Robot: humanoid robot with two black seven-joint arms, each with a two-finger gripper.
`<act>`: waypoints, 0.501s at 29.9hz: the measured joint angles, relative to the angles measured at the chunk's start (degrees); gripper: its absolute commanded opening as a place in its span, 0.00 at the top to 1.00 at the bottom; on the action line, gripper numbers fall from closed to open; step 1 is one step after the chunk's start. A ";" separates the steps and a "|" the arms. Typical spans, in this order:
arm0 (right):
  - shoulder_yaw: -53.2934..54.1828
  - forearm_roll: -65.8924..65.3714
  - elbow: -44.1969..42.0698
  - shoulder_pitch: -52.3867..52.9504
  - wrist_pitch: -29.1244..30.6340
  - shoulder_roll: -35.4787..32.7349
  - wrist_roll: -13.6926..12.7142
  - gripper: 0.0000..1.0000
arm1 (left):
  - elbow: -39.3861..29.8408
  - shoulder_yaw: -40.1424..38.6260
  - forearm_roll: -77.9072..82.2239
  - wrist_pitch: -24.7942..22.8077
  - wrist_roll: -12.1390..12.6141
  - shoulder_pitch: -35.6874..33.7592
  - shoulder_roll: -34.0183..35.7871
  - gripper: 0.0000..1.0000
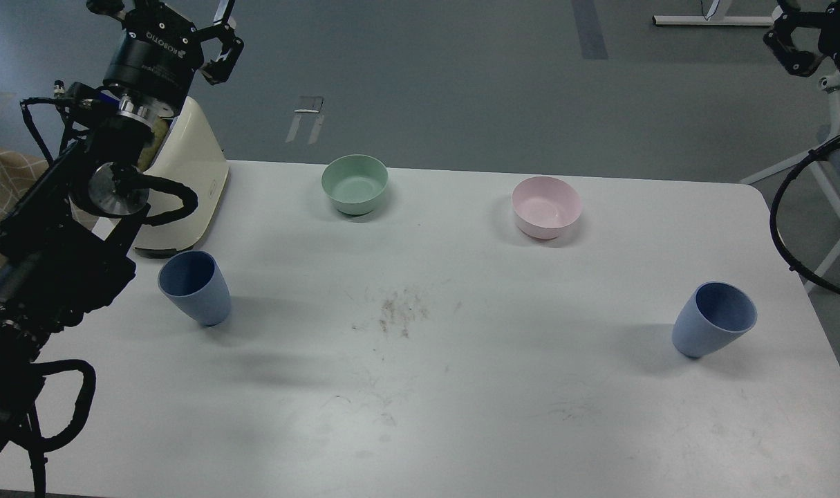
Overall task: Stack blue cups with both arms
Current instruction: 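Move the left arm down toward the blue cup near it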
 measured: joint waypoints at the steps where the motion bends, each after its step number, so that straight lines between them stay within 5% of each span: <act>1: 0.03 0.00 0.00 0.00 0.00 0.00 0.00 0.00 | 0.00 0.01 0.00 0.00 0.00 -0.01 0.07 0.02; 15: 0.07 0.00 -2.65 -0.02 -0.02 -0.06 0.01 0.00 | 0.41 1.04 0.39 0.00 0.38 0.09 2.21 0.02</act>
